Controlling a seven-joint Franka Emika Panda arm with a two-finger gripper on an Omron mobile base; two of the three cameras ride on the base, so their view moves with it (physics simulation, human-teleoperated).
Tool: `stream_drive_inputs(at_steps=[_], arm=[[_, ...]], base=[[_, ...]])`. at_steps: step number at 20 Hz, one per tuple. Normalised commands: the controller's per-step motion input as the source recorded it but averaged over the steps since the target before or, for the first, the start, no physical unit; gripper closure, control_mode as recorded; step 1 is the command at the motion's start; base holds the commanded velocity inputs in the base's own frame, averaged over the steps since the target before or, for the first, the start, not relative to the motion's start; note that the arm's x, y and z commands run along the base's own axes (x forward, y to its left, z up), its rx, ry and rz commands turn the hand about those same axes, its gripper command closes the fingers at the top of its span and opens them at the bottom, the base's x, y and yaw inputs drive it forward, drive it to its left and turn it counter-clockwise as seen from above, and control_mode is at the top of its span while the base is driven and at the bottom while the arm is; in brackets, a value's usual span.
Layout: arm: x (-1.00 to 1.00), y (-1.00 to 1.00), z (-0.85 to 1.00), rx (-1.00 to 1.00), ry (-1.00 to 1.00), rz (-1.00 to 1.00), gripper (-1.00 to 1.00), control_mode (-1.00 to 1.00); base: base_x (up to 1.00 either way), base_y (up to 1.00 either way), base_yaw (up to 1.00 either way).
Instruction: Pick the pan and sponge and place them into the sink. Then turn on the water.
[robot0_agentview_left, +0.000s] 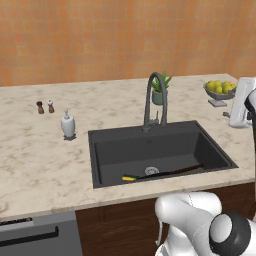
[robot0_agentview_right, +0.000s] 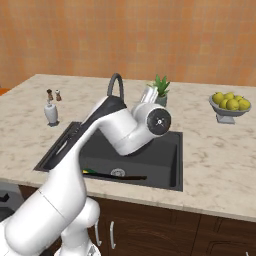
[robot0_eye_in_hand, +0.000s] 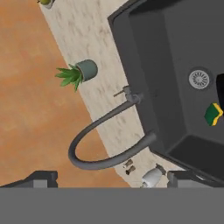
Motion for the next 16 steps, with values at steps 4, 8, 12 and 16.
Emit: stream_drive_inputs(at_steps=[4, 8, 12, 16], arm=[[0.44, 0.00, -0.59, 0.17, 0.04, 0.00, -1.00, -1.00], [0.51, 0.05, -0.51, 0.12, 0.09, 0.00, -1.00, -1.00], [0.56, 0.03, -0.37, 0.13, 0.06, 0.00, -1.00, -1.00], [0.50, 0.00, -0.24, 0.17, 0.02, 0.03, -1.00, -1.00]], base=[[0.00, 0.00, 0.00], [0.00, 0.00, 0.00], [0.00, 0.00, 0.00], [0.00, 0.00, 0.00]])
